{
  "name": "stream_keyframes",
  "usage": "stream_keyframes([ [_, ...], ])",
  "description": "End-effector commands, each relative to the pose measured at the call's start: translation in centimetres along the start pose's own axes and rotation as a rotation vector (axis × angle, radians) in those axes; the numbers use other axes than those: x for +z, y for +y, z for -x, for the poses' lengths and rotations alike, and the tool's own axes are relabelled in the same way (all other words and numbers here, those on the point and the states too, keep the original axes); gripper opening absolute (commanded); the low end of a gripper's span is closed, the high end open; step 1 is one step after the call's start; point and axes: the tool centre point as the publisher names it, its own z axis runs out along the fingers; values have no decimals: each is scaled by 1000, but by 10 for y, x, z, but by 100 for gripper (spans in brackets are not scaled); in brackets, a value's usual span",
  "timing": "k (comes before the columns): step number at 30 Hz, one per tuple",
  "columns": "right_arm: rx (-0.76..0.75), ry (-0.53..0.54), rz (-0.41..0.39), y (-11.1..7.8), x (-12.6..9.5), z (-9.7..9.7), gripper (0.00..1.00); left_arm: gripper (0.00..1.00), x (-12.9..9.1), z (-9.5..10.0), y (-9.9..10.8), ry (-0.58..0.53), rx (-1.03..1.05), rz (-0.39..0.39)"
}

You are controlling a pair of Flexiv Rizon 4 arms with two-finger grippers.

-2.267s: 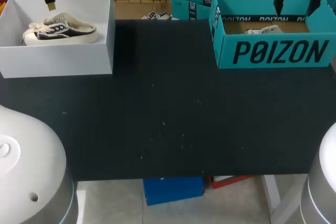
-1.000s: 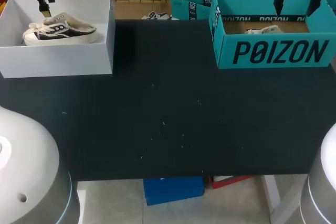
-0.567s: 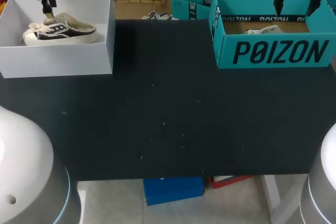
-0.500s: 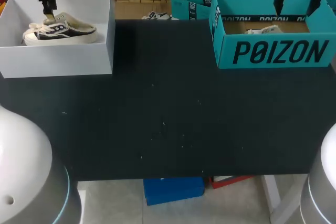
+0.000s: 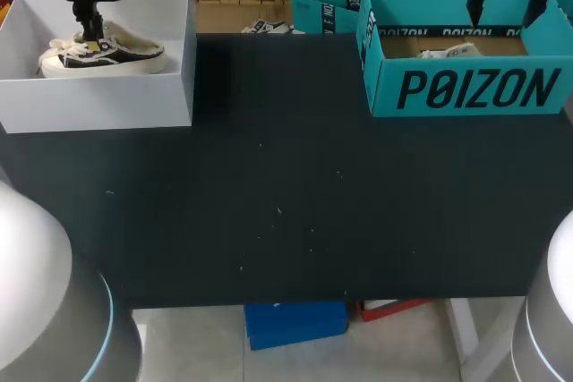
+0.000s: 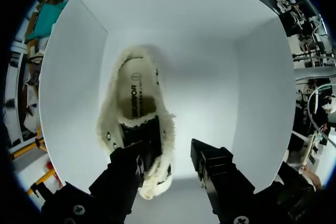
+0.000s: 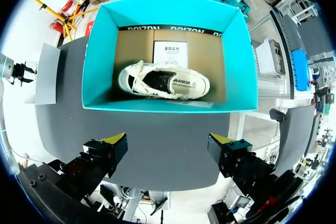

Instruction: Take the shoe out of the shoebox, open the shoe tongue, remove and reinsert the insole, then place the shoe into the shoebox

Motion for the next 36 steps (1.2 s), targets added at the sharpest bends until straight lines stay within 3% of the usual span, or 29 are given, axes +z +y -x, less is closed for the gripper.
stream_keyframes([
  [1, 0, 0, -1, 1, 0, 0, 100, 46, 10, 9, -1, 22, 0, 0],
  [17, 0, 0, -1, 1, 0, 0, 100, 47, 56, 5, -3, 47, -35, 4],
  [27, 0, 0, -1, 1, 0, 0, 100, 45, 72, 6, -6, 43, -50, 3],
  [28, 0, 0, -1, 1, 0, 0, 100, 43, 72, 6, -7, 41, -55, 5],
  [30, 0, 0, -1, 1, 0, 0, 100, 26, 76, 7, -7, 35, -70, 12],
  [31, 0, 0, -1, 1, 0, 0, 100, 11, 77, 8, -8, 36, -83, 13],
  [32, 0, 0, -1, 1, 0, 0, 100, 4, 78, 8, -8, 32, -91, 21],
  [36, 0, 0, -1, 1, 0, 0, 100, 0, 78, 12, -8, 28, -152, 61],
])
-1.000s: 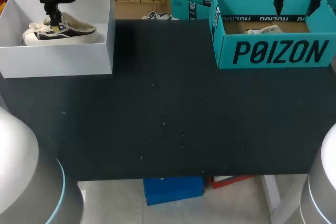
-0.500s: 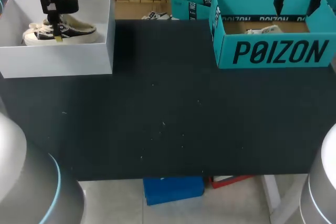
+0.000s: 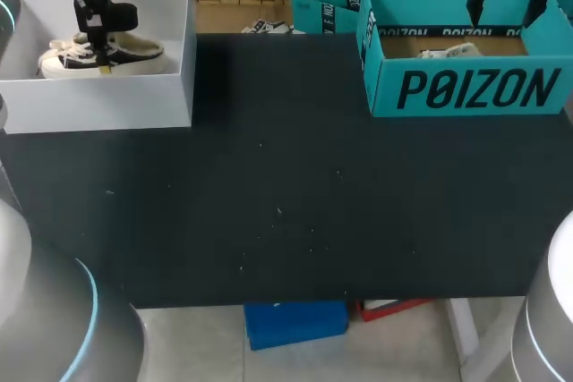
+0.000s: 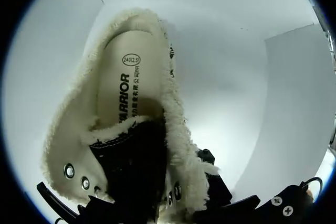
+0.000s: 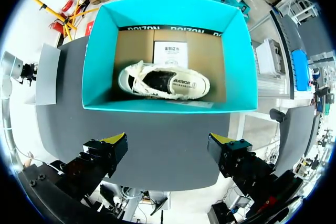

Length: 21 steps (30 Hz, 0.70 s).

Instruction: Take the shoe out of the shoebox, open the shoe tongue, remove and reinsert the insole, then place the shoe into the shoebox

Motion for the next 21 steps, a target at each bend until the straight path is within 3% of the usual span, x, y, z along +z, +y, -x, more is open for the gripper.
stream_keyframes([
  [1, 0, -1, -1, 1, 0, 0, 100, 0, 2, 4, -4, 15, -44, 27],
  [3, 0, -1, -1, 1, 0, 0, 100, 0, -3, 5, -4, -14, -51, 60],
  [21, 0, -1, -1, 1, 0, 0, 100, 0, -101, -4, -8, -137, -15, 6],
])
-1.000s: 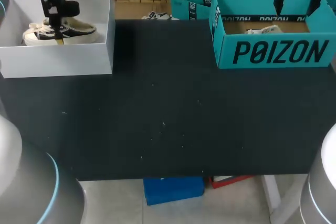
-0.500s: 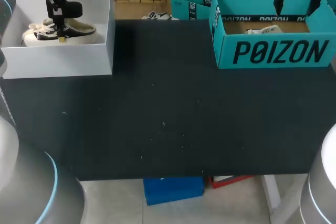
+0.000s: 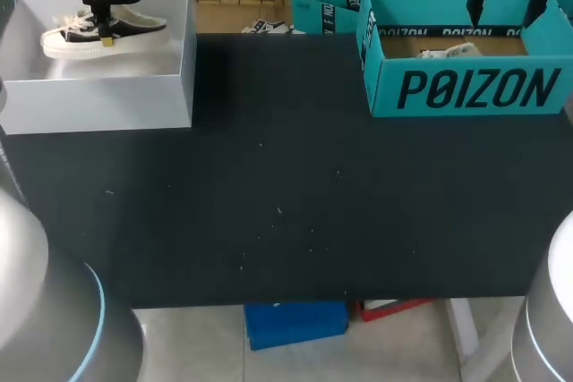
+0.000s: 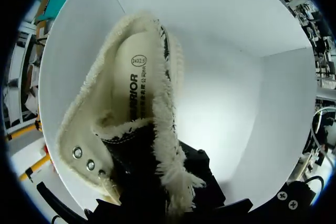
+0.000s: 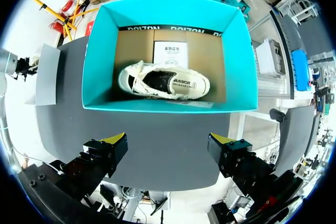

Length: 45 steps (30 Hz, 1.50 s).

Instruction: Take the shoe out of the shoebox, open the shoe tongue, remove and reinsert the insole, then place the shoe into the shoebox

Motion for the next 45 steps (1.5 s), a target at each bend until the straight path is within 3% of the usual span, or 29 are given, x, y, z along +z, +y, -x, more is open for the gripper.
stream_keyframes([
  [1, 0, -1, -1, 1, 0, 0, 100, 0, -43, -23, 5, -53, 5, -4],
  [12, 0, -1, -1, 1, 0, 0, 100, 0, -118, -56, -4, -169, -23, 37],
  [16, 0, -1, -1, 1, 0, 0, 100, 0, -148, -82, -13, -202, -38, 19],
  [24, 0, -1, -1, 1, 0, 0, 100, 0, -185, -168, -49, -255, -40, -22],
  [36, 0, -1, -1, 1, 0, 0, 100, 0, -180, -317, -122, -281, 87, 13],
  [40, 0, -1, -1, 1, 0, 0, 100, 0, -172, -355, -141, -276, 117, 28],
  [45, 0, -1, -1, 1, 0, 0, 100, 0, -160, -385, -160, -261, 139, 34],
])
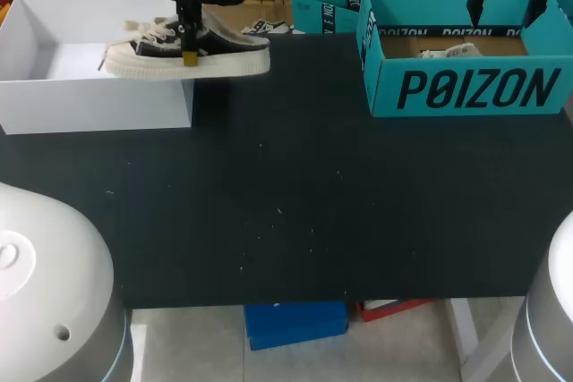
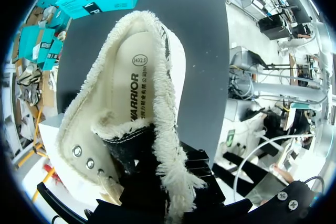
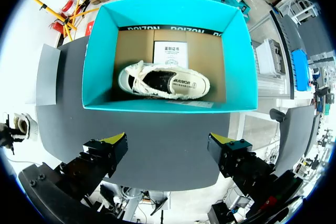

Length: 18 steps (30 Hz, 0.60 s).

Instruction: Take the shoe out of the shoebox, open the shoe tongue, remove and reinsert the insole, then place the shoe into the shoebox

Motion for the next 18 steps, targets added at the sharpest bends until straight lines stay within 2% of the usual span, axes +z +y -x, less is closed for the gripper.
stream_keyframes([
  [1, 0, -1, -1, 1, 0, 0, 100, 0, 14, -51, -17, -402, -7, 9],
  [6, 0, -1, -1, 1, 0, 0, 100, 0, 29, -57, -35, -374, -35, -4],
  [13, 0, -1, -1, 1, 0, 0, 100, 0, 56, -52, -59, -342, -42, 5],
  [14, 0, -1, -1, 1, 0, 0, 100, 0, 61, -50, -61, -313, -43, 18],
  [18, 0, -1, -1, 1, 0, 0, 100, 0, 61, -50, -61, -313, -43, 18],
])
